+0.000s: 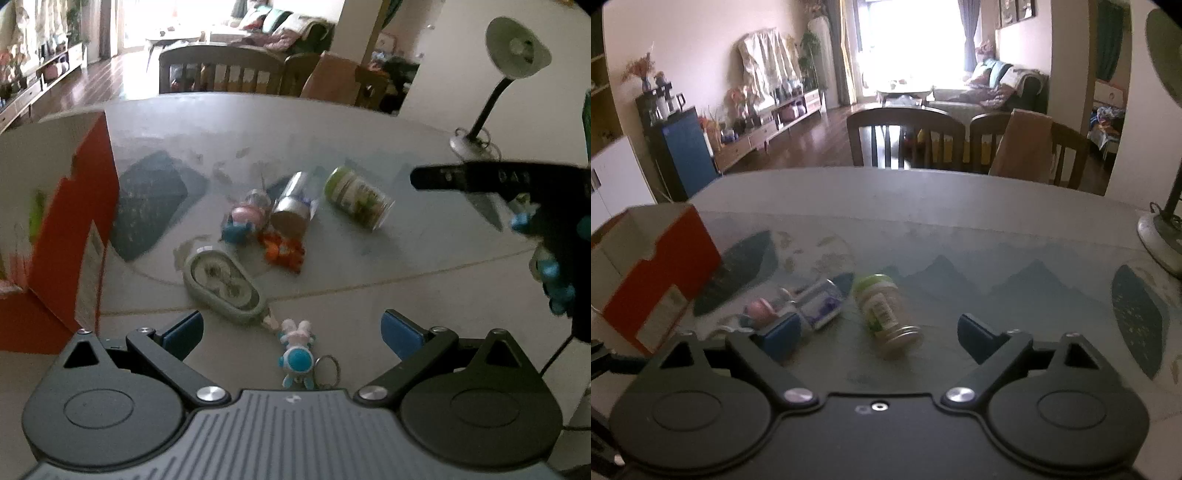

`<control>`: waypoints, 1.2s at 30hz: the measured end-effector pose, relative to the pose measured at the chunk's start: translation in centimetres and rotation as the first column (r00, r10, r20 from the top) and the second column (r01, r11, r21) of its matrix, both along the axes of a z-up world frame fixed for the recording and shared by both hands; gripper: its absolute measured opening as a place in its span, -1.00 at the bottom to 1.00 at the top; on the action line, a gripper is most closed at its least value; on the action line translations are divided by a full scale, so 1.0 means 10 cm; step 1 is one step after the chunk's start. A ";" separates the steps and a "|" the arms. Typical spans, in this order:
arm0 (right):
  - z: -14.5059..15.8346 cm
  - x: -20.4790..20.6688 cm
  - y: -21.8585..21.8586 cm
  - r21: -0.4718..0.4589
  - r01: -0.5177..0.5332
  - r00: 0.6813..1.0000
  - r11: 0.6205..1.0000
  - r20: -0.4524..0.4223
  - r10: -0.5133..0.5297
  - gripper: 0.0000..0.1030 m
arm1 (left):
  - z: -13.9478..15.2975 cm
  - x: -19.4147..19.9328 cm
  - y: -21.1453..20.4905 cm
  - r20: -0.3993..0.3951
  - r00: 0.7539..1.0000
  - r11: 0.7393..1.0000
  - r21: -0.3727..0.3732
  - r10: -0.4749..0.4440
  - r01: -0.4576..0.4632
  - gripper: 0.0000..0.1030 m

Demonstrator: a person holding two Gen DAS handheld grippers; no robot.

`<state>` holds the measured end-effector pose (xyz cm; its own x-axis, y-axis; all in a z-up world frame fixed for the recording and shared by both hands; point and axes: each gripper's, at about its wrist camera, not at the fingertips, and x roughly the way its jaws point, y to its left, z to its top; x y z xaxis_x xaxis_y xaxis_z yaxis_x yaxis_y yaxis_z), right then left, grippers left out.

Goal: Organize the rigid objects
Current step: 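Grasp the white-blue bunny keychain with the left gripper while the right gripper grasps the green-lidded jar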

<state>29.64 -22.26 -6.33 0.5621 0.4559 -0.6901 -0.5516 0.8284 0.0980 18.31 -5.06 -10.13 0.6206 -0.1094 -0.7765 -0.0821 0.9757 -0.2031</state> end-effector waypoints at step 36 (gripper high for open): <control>-0.64 0.55 0.36 -0.143 -0.095 0.991 0.985 -0.107 0.081 -0.09 | -0.43 0.14 -0.27 -0.115 0.992 0.997 0.046 -0.054 0.059 -0.40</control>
<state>35.15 -18.64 -12.69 0.4491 0.3896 -0.8041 -0.6165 0.7865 0.0368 19.70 -7.80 -14.45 0.5222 -0.1016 -0.8467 -0.0461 0.9881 -0.1470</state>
